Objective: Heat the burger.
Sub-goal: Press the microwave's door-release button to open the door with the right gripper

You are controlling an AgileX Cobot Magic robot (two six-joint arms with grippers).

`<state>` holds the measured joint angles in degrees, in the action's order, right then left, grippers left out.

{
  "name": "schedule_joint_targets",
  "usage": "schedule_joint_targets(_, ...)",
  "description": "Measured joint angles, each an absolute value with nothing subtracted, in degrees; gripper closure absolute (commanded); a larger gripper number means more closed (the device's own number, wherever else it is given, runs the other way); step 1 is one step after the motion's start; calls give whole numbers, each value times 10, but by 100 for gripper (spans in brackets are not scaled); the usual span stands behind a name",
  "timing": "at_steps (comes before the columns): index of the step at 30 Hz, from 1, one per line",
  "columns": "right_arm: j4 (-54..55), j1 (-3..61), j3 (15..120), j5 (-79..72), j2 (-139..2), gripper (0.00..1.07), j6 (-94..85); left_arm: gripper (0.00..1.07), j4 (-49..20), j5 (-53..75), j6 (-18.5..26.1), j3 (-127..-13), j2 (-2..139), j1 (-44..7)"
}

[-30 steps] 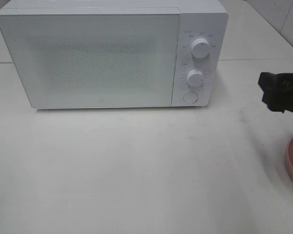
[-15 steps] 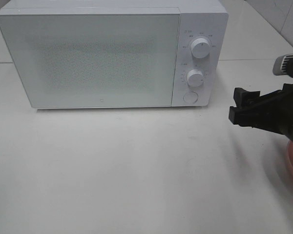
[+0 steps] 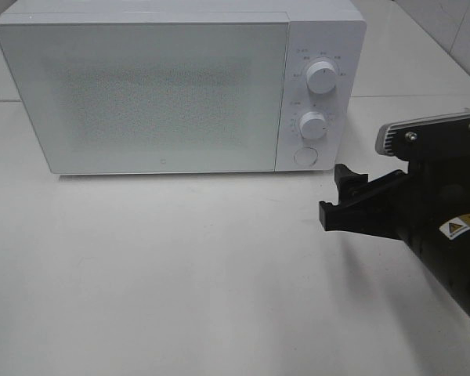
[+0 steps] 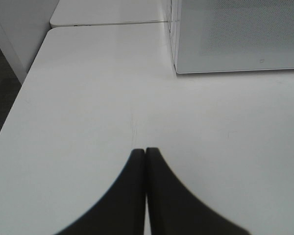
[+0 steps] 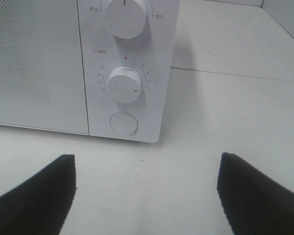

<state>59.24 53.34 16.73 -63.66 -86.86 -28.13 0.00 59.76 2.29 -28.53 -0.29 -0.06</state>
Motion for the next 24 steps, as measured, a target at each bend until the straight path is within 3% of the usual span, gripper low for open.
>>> schedule_joint_targets(24, 610, 539, 203, -621, -937, 31, -206, 106, 0, 598, 23, -285, -3, -1)
